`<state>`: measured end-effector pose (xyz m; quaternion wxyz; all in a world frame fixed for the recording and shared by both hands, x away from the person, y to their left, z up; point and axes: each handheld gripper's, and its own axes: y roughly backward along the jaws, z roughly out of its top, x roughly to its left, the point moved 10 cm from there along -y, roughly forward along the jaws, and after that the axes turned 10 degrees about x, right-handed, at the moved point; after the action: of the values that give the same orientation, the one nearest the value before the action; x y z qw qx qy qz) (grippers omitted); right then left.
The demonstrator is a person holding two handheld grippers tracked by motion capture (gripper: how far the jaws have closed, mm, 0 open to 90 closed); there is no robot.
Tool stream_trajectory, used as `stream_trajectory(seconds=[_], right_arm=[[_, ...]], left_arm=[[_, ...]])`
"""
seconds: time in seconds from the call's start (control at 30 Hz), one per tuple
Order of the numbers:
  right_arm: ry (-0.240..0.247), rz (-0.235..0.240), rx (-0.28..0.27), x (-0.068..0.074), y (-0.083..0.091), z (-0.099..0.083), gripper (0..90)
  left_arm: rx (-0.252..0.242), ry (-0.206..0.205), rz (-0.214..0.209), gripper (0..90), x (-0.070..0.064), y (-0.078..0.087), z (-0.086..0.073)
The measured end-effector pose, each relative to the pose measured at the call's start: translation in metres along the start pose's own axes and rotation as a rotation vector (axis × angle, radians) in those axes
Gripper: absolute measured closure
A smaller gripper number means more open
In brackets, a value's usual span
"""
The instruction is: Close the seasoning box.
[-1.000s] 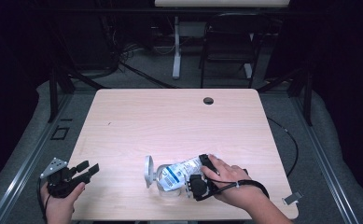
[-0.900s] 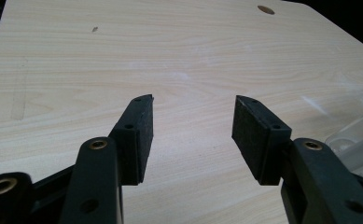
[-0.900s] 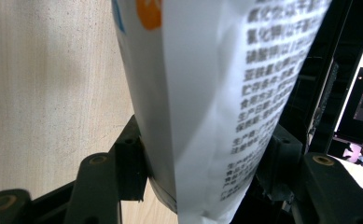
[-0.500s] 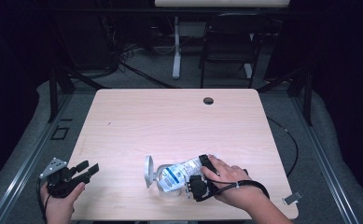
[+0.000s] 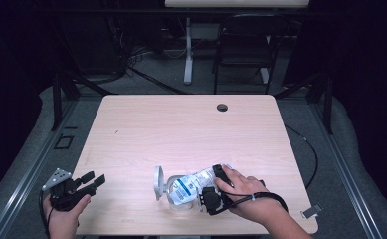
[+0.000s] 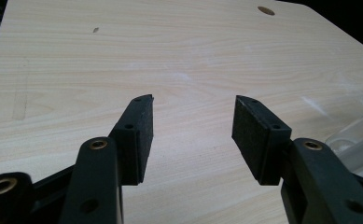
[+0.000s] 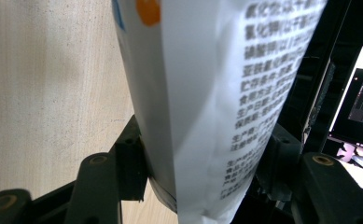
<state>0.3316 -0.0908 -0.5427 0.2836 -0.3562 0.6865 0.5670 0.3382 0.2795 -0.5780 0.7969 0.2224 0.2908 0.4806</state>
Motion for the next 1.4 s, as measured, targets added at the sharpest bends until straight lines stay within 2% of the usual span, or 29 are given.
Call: stream_trajectory(seconds=[0.03,0.17,0.7,1.4], right_arm=[[-0.011,0.006,-0.020,0.0010,-0.0011,0.0017,45.0],[0.009,-0.004,0.007,-0.0006,-0.0002,-0.0018,45.0],[0.036,-0.018,0.030,-0.0033,0.0014,-0.0032,45.1],[0.042,-0.023,0.024,-0.0046,0.0017,-0.0013,45.5]], left_arm=[[0.000,0.000,0.000,48.7,0.0000,0.0000,0.0000],[0.001,0.000,0.000,48.7,-0.0001,-0.0004,-0.0002],[-0.002,0.000,0.000,48.7,0.0001,0.0003,0.0005],[-0.003,0.003,-0.002,48.7,0.0011,0.0007,0.0005]])
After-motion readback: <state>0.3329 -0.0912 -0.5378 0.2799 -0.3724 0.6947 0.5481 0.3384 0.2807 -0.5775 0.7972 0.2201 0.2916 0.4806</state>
